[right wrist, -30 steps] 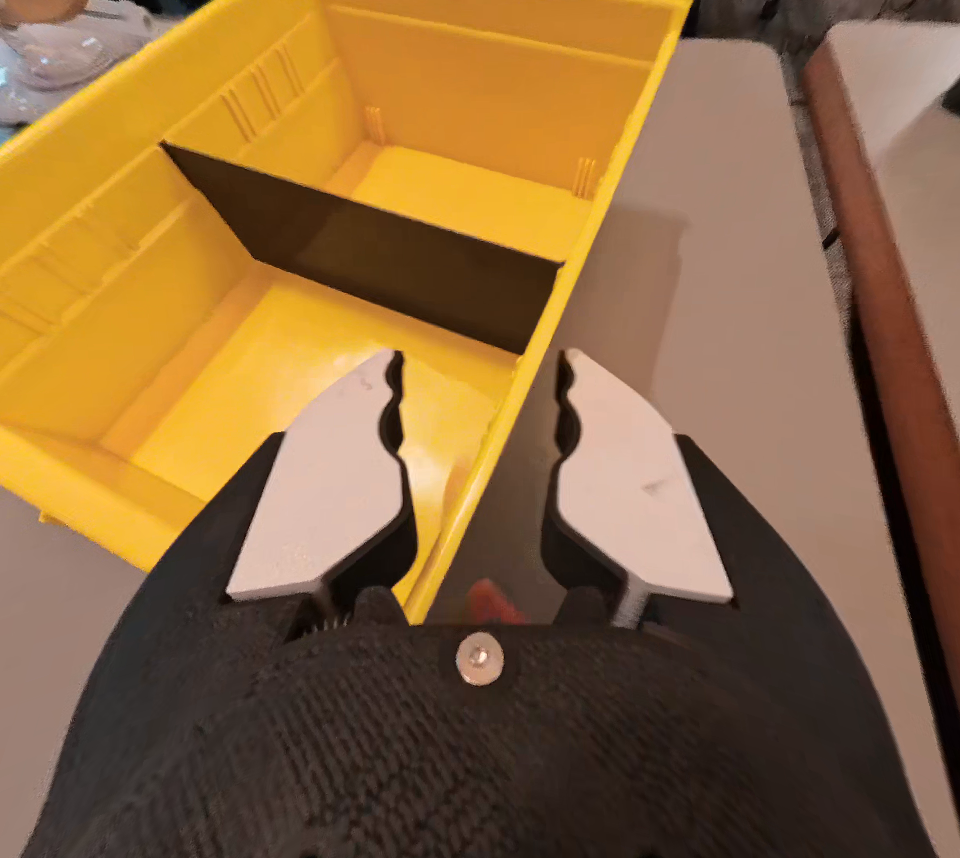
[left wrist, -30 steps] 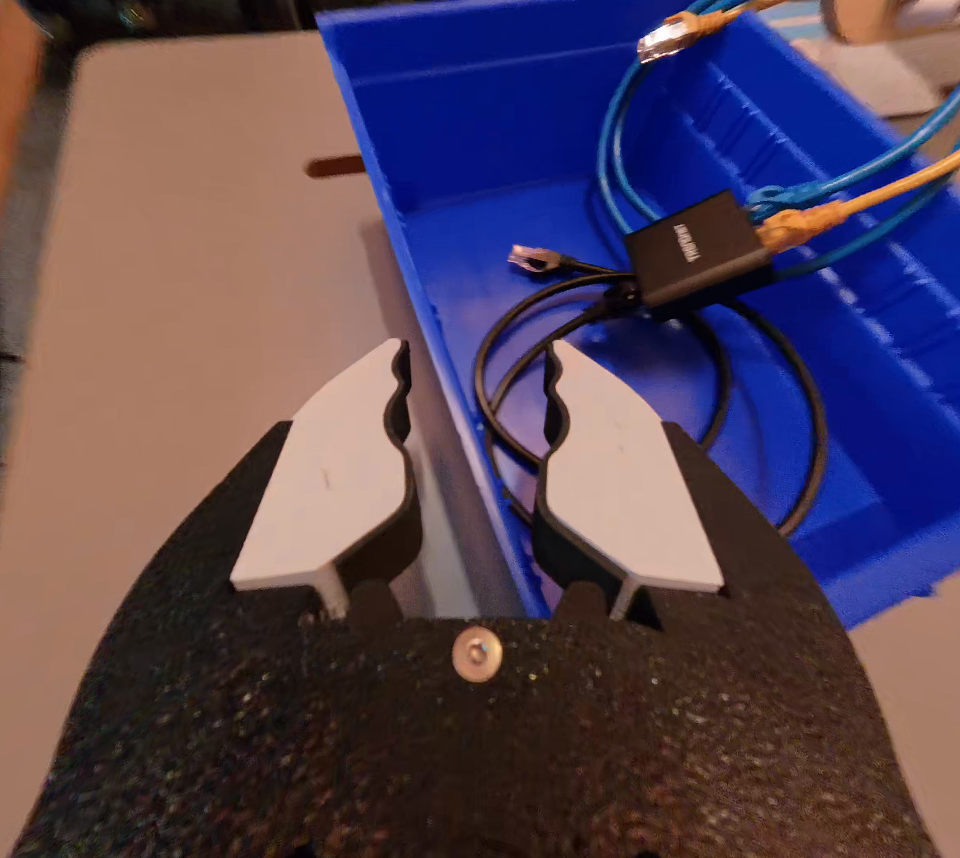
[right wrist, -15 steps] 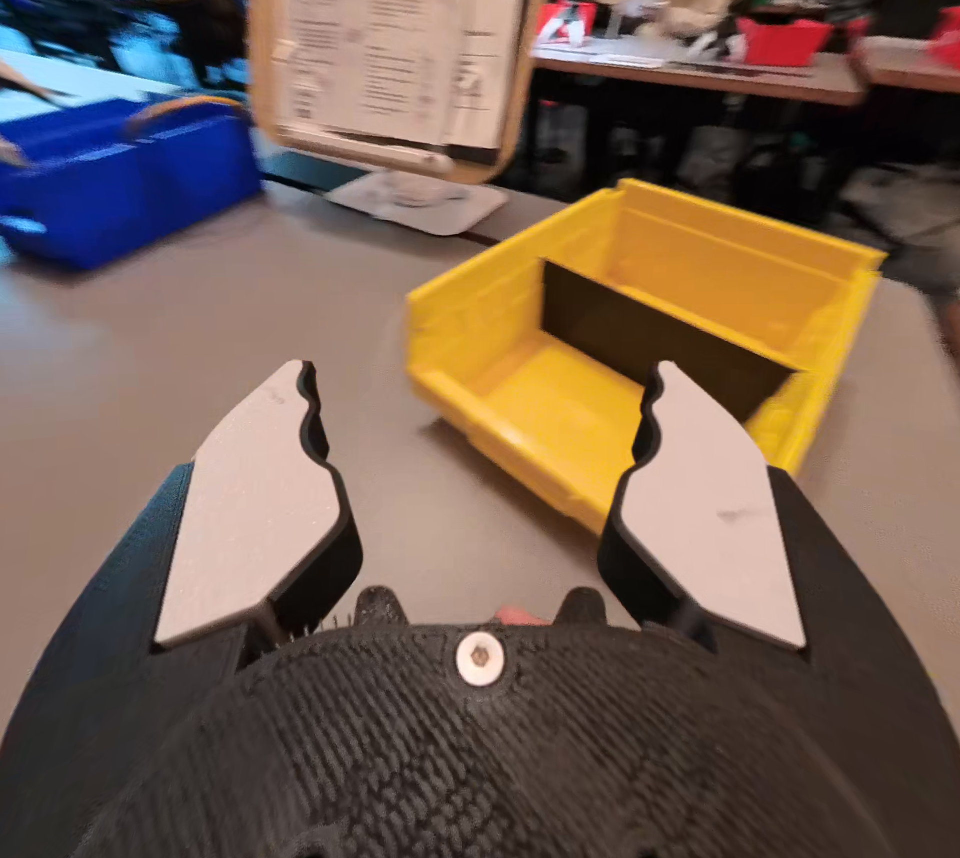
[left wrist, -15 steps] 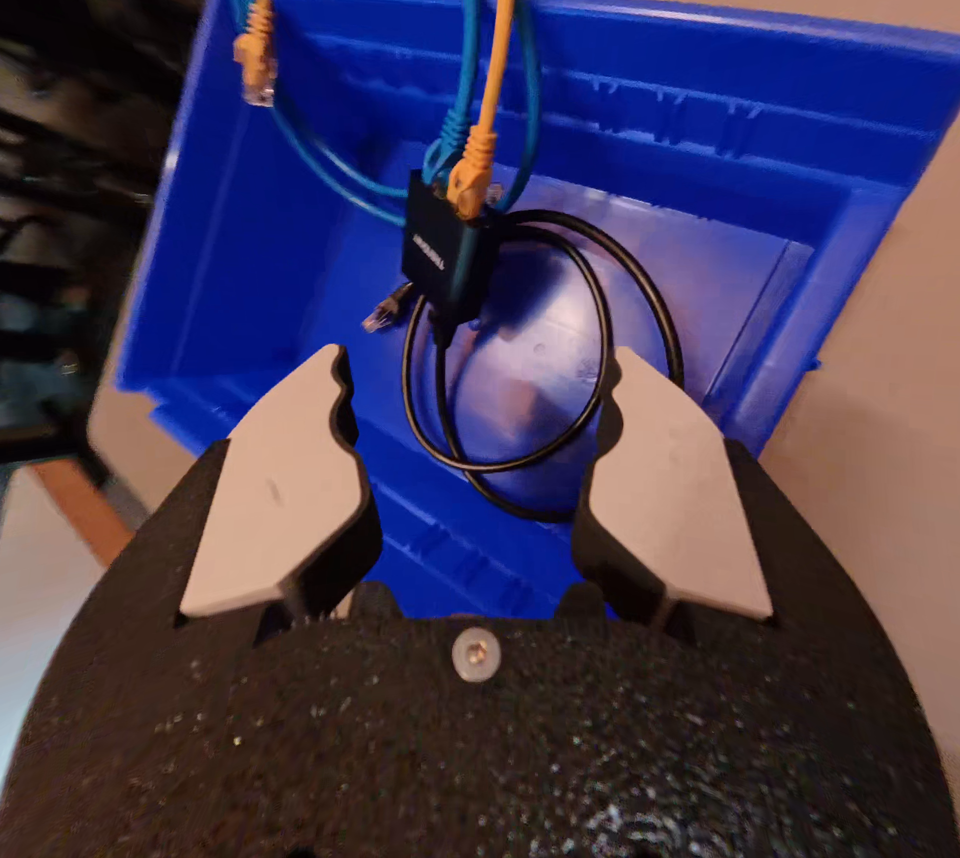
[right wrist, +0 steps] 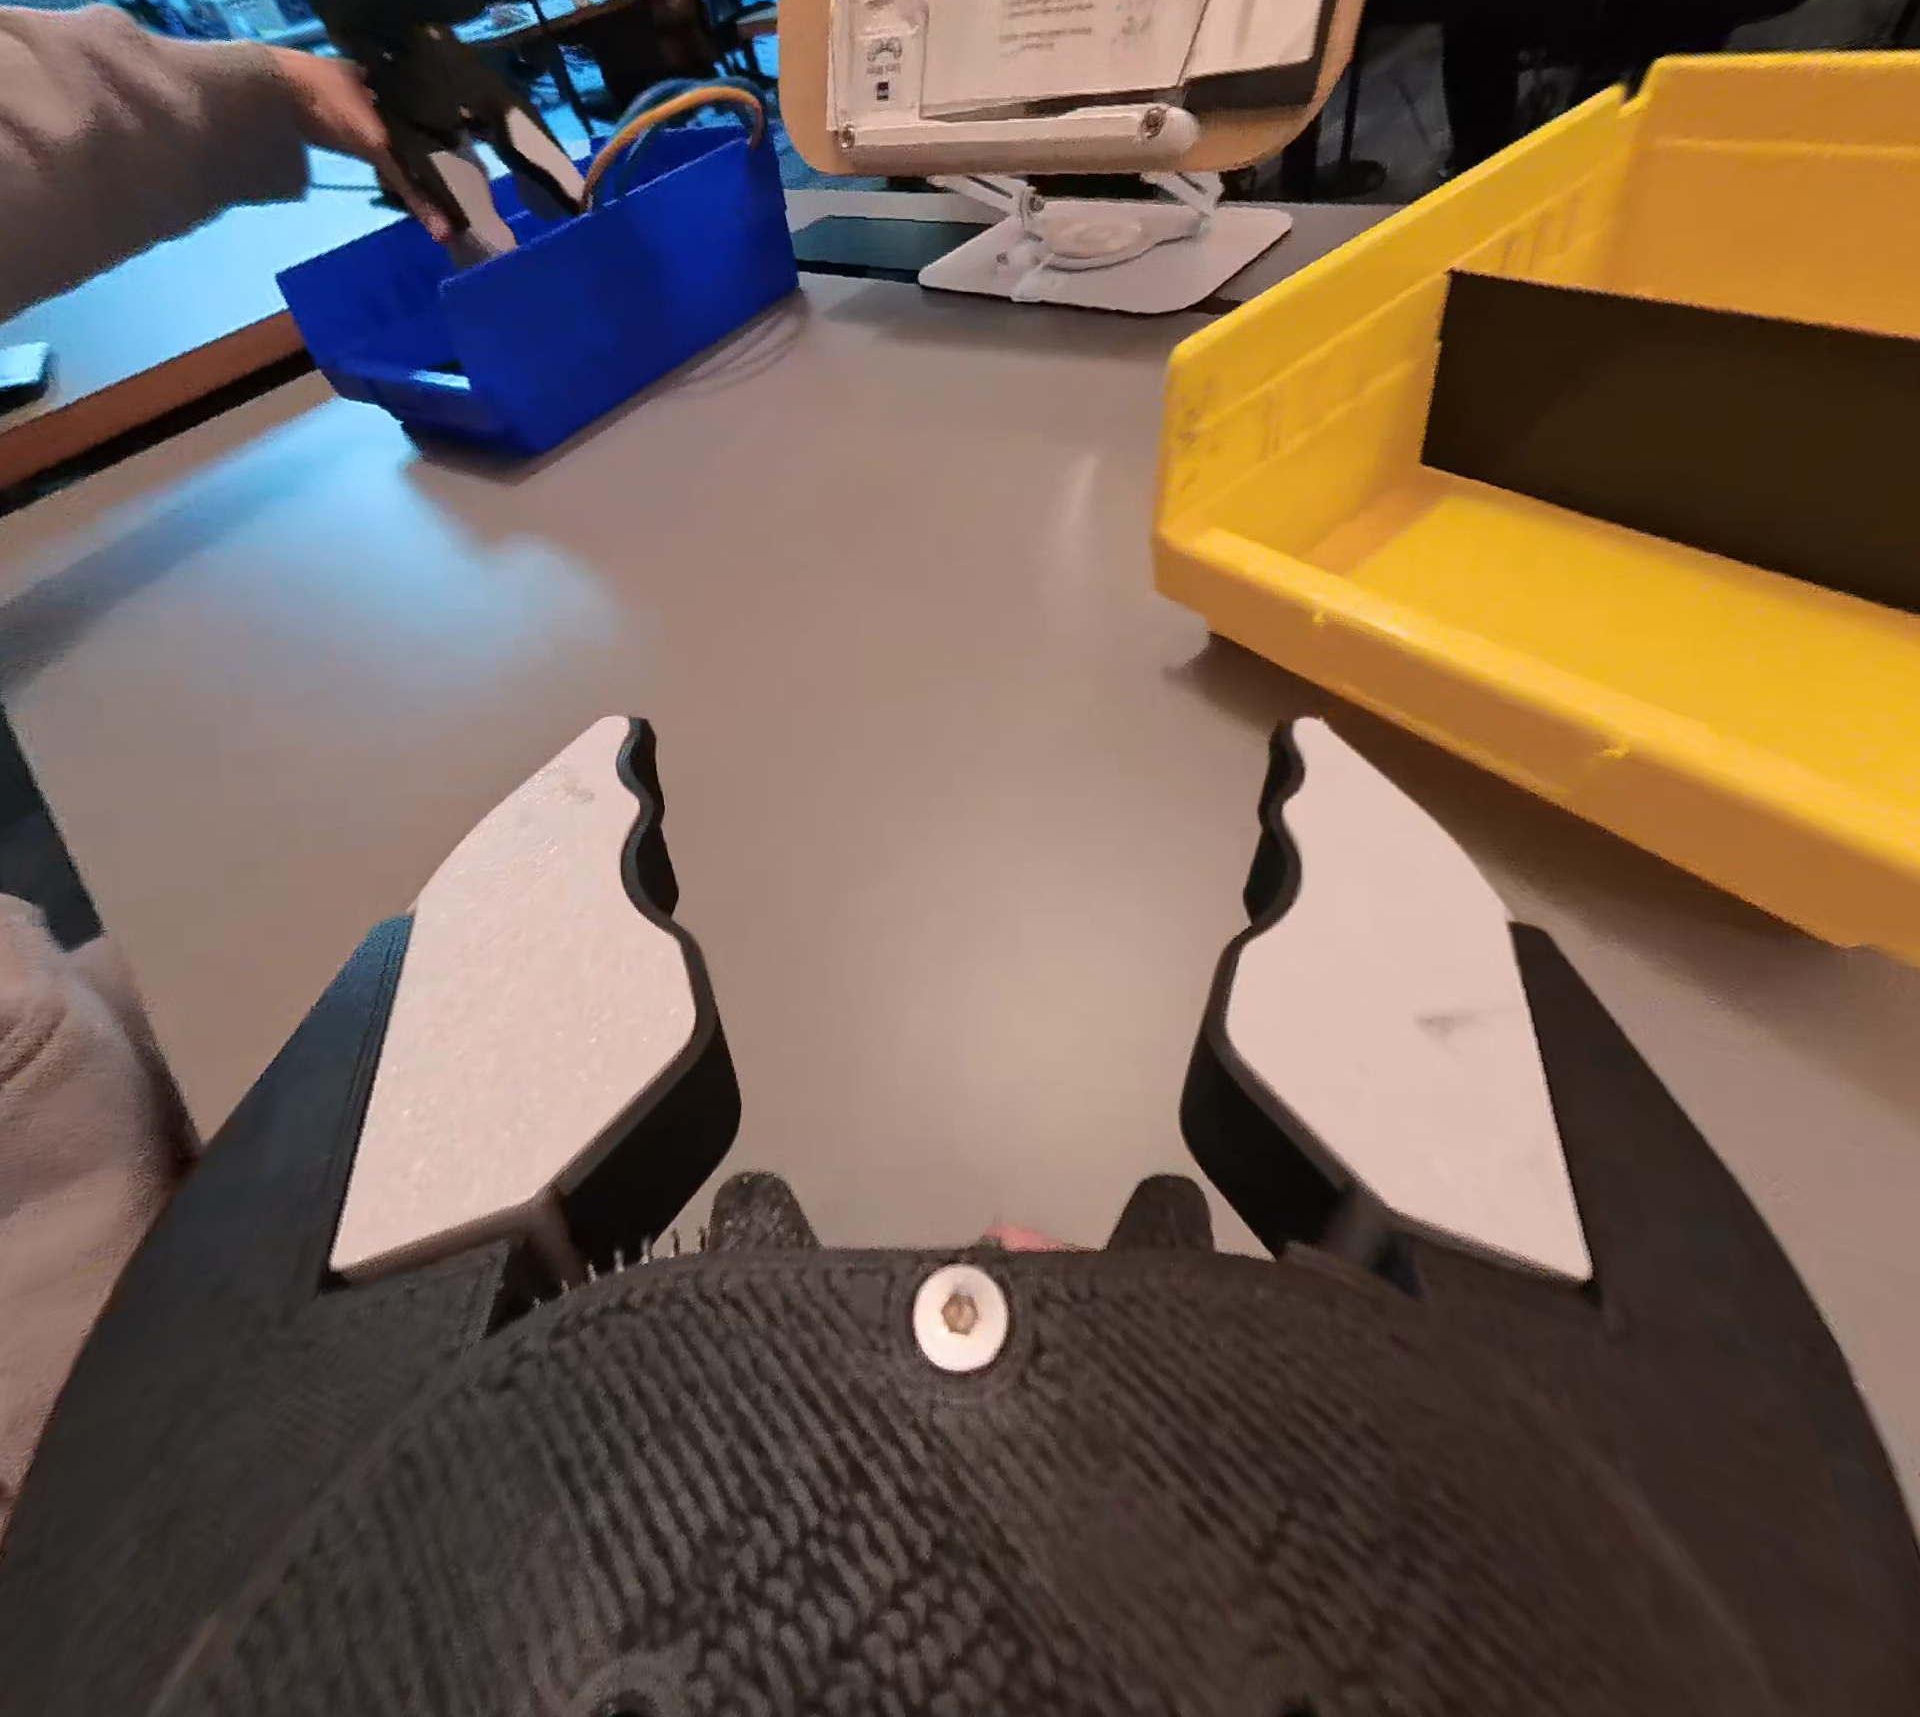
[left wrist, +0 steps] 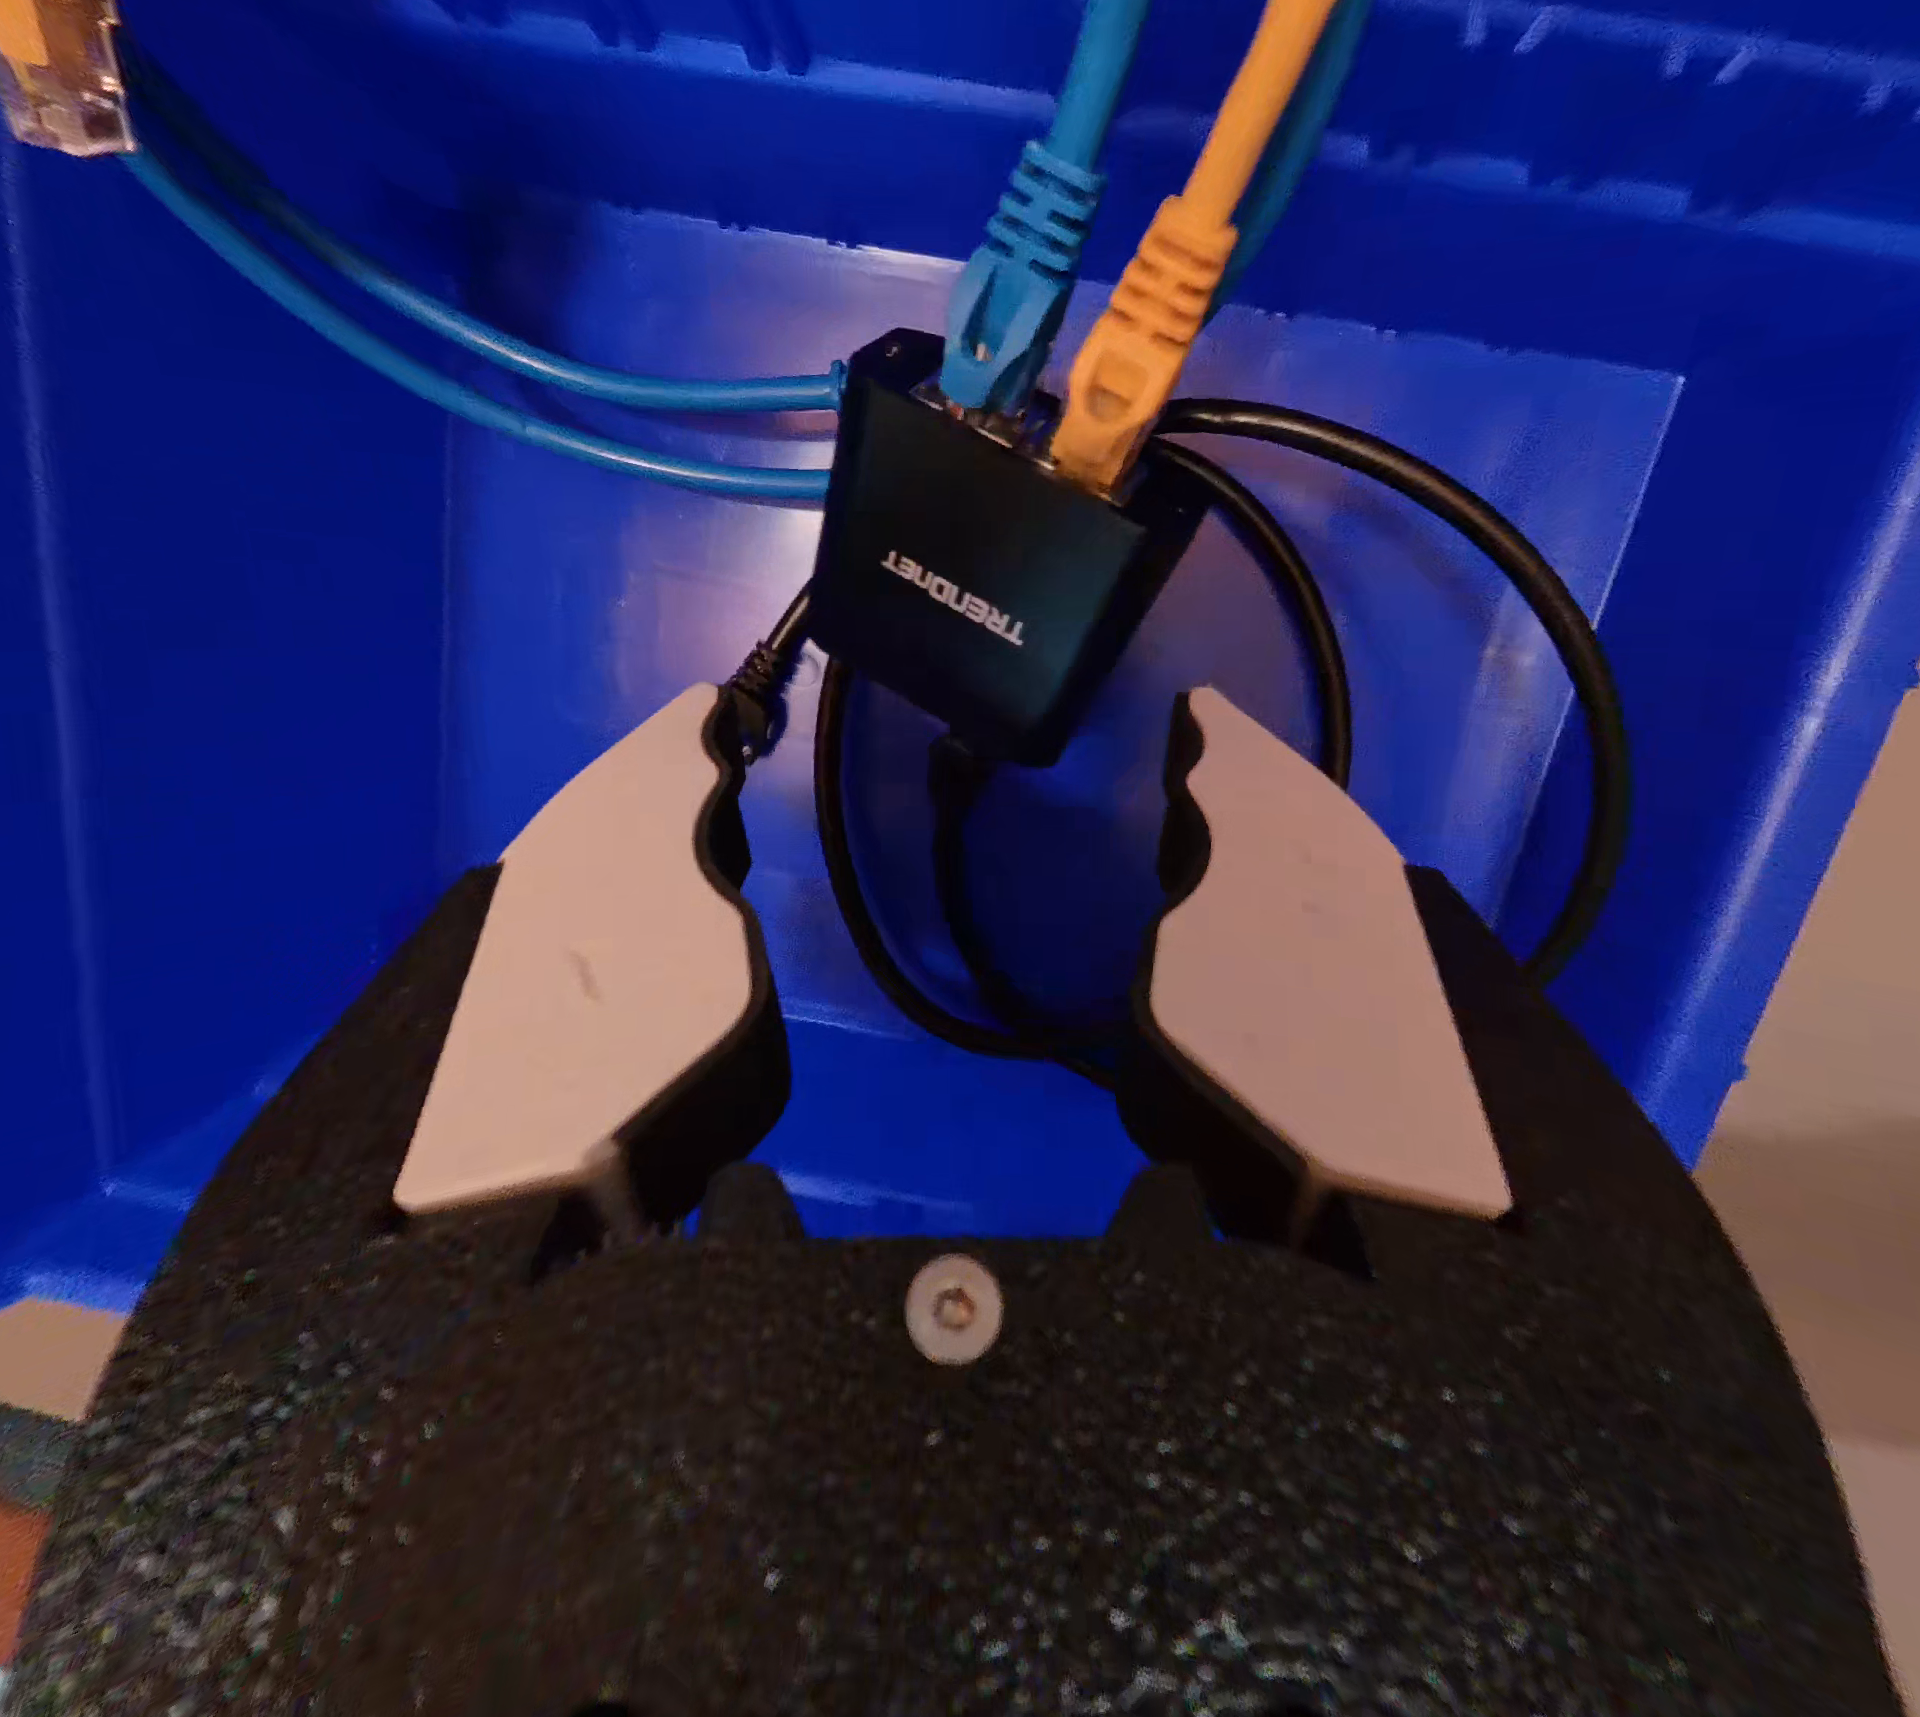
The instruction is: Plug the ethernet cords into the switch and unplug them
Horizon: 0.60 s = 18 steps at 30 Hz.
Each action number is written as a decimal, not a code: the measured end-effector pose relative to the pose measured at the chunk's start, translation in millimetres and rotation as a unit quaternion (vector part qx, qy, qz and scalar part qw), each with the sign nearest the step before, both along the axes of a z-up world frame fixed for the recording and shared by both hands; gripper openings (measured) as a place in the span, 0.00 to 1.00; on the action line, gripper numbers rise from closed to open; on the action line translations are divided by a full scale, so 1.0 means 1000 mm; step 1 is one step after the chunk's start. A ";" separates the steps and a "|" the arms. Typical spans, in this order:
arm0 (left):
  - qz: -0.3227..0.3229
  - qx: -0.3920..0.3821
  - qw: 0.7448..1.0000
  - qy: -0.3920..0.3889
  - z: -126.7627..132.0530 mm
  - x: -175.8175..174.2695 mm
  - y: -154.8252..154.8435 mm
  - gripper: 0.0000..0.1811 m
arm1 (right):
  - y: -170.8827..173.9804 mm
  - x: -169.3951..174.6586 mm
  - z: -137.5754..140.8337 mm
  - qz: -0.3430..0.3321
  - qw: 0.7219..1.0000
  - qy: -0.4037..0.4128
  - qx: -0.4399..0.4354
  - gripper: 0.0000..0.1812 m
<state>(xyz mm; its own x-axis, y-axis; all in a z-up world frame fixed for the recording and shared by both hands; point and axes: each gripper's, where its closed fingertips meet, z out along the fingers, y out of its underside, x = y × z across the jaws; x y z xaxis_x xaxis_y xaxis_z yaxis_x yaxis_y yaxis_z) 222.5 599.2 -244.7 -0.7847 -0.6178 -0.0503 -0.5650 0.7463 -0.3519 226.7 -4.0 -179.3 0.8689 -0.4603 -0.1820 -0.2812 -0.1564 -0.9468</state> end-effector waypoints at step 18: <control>-0.121 0.061 0.991 0.020 -0.013 0.009 -0.019 0.33 | 0.050 -0.016 -0.001 0.061 0.998 -0.002 -0.021 0.55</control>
